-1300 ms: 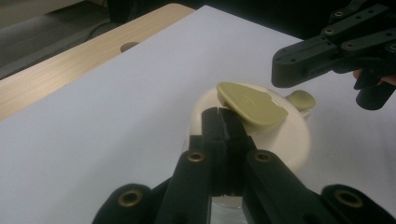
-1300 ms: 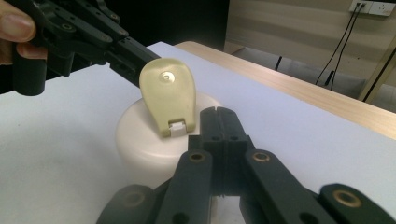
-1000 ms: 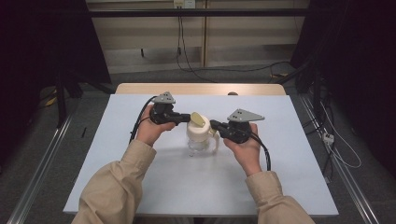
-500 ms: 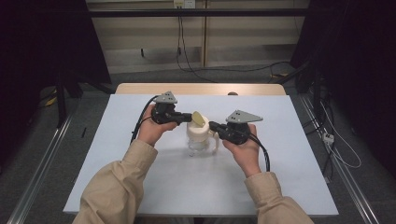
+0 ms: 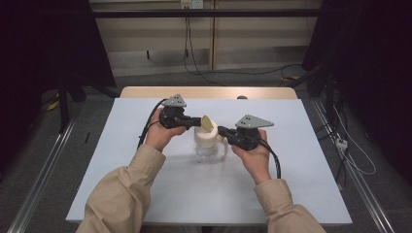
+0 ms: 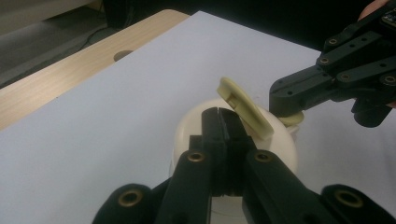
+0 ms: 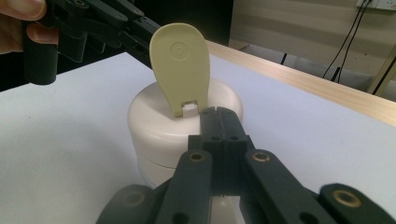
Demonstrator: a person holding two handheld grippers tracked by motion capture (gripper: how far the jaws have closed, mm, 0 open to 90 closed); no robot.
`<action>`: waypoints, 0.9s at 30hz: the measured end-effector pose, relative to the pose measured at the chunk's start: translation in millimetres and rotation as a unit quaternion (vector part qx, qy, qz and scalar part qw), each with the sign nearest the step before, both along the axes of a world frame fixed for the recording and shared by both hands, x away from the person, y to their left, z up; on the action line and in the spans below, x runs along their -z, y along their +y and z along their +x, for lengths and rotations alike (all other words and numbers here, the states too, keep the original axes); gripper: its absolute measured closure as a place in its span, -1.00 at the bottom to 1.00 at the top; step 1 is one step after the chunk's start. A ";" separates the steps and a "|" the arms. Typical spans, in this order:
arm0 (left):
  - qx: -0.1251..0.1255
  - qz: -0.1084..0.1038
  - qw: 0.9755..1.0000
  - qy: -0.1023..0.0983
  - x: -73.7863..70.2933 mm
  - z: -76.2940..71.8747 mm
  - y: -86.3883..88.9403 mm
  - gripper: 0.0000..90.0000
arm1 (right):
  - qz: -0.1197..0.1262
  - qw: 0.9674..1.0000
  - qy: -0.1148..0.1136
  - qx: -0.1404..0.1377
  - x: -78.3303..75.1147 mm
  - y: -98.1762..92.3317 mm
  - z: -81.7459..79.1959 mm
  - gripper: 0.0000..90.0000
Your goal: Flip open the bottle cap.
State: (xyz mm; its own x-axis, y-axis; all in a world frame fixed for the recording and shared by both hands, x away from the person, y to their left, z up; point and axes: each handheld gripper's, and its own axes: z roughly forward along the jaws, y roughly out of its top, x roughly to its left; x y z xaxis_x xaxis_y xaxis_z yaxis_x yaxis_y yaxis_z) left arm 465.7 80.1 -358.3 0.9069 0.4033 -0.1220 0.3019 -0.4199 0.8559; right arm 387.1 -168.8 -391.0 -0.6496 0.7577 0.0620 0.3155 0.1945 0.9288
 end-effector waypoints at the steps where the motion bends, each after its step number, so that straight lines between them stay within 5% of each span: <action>1: 0.003 0.002 1.000 -0.001 -0.7 0.0 0.0 1.00 | 0.003 1.000 0.001 0.000 0.4 -0.4 0.1 1.00; 27: 0.018 -0.003 1.000 -0.004 -3.3 -7.3 -13.2 1.00 | 0.012 1.000 0.004 0.014 1.6 -5.9 1.5 1.00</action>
